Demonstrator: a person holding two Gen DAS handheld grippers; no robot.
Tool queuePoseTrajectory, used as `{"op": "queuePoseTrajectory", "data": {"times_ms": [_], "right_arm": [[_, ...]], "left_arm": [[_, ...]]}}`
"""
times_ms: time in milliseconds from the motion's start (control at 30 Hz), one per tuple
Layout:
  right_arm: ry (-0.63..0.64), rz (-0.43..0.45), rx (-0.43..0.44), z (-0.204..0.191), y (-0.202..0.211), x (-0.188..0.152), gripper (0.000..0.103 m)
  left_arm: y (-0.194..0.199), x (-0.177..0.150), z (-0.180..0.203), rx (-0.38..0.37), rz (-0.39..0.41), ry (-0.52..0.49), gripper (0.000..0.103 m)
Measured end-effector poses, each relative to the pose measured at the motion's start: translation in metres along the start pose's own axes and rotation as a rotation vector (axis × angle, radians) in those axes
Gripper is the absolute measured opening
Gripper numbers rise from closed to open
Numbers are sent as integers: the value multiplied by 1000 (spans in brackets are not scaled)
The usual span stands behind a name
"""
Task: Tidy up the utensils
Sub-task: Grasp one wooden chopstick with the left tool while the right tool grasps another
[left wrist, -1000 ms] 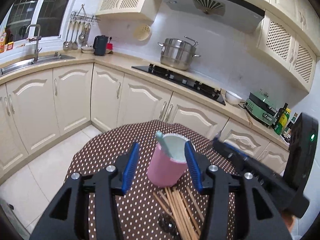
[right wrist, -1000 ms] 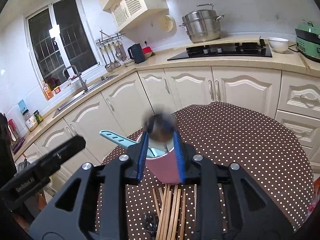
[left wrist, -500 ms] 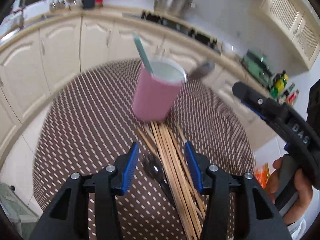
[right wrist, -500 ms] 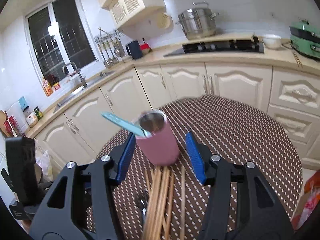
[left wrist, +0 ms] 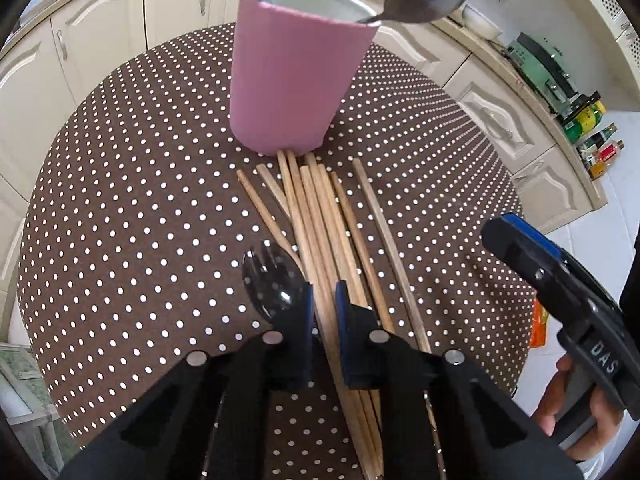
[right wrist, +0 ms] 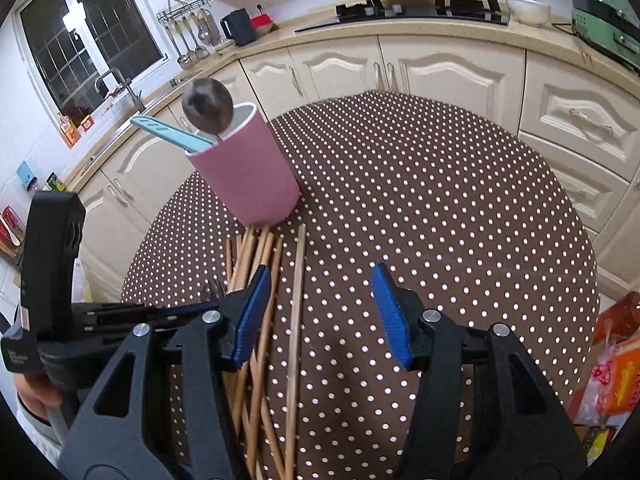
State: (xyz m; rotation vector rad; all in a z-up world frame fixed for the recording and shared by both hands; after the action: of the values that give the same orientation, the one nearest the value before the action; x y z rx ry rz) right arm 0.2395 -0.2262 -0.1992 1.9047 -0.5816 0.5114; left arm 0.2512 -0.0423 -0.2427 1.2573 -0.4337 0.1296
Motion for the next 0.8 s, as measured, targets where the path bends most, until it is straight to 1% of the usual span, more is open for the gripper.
{"op": "queuePoseTrajectory", "data": {"times_ms": [100, 200, 267, 400, 433, 500, 567, 667, 800], "right_arm": [[-1, -7, 2, 2, -1, -2, 52], [-1, -16, 2, 3, -3, -1, 52], [1, -27, 3, 4, -5, -2, 52], [4, -47, 11, 3, -10, -3, 52], [7, -51, 10, 2, -11, -4, 52], [8, -58, 9, 2, -13, -4, 52], [8, -65, 9, 2, -15, -4, 52], [20, -84, 2, 3, -19, -5, 52], [63, -143, -24, -5, -33, -6, 52]], "left_arm": [[-7, 6, 5, 45, -11, -7, 11], [-12, 9, 7, 48, -16, 3, 11], [-13, 10, 10, 59, -17, -8, 11], [-10, 12, 13, 115, -26, -27, 11], [-12, 12, 15, 119, -33, -33, 11], [-18, 12, 15, 114, -52, -26, 11], [-19, 14, 14, 120, -46, -15, 11], [-19, 15, 11, 99, -45, 6, 9], [-11, 12, -2, 59, -12, 22, 7]]}}
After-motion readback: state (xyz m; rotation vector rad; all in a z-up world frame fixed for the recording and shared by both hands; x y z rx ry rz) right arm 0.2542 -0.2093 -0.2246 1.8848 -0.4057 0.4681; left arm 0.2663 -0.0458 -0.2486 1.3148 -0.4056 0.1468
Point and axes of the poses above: each gripper's, at about its wrist camera, not at the fingertips, and y roughly against the way its jaws point, z to its right, x to its top, the point moved 4 cm from there along -y, roughly the way its jaws point, and after that the axes turned 8 degrees about -y, right-handed, at the moved point
